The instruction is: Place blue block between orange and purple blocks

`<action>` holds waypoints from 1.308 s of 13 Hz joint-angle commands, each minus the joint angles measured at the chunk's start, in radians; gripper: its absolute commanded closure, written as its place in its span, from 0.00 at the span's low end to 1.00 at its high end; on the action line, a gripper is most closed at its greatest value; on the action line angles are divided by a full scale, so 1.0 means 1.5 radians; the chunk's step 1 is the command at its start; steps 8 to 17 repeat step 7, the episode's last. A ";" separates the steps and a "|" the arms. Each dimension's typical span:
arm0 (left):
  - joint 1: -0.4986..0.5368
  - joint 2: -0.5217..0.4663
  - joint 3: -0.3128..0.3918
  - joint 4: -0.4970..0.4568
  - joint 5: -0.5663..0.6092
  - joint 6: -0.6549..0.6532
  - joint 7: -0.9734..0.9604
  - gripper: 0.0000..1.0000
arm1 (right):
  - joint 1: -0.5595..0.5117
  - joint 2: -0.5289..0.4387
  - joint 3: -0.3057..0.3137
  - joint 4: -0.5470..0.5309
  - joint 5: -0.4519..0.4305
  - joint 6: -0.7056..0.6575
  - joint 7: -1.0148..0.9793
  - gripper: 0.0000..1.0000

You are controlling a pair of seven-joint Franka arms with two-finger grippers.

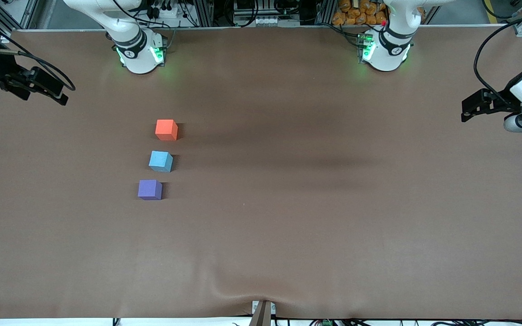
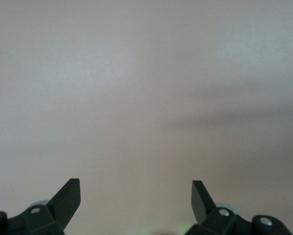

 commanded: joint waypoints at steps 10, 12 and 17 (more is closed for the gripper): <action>0.005 -0.004 -0.003 0.001 -0.011 0.003 0.003 0.00 | -0.011 0.016 0.010 0.030 -0.037 -0.024 0.000 0.00; 0.005 -0.004 -0.003 0.001 -0.011 0.003 0.003 0.00 | -0.011 0.016 0.010 0.030 -0.037 -0.024 0.000 0.00; 0.005 -0.004 -0.003 0.001 -0.011 0.003 0.003 0.00 | -0.011 0.016 0.010 0.030 -0.037 -0.024 0.000 0.00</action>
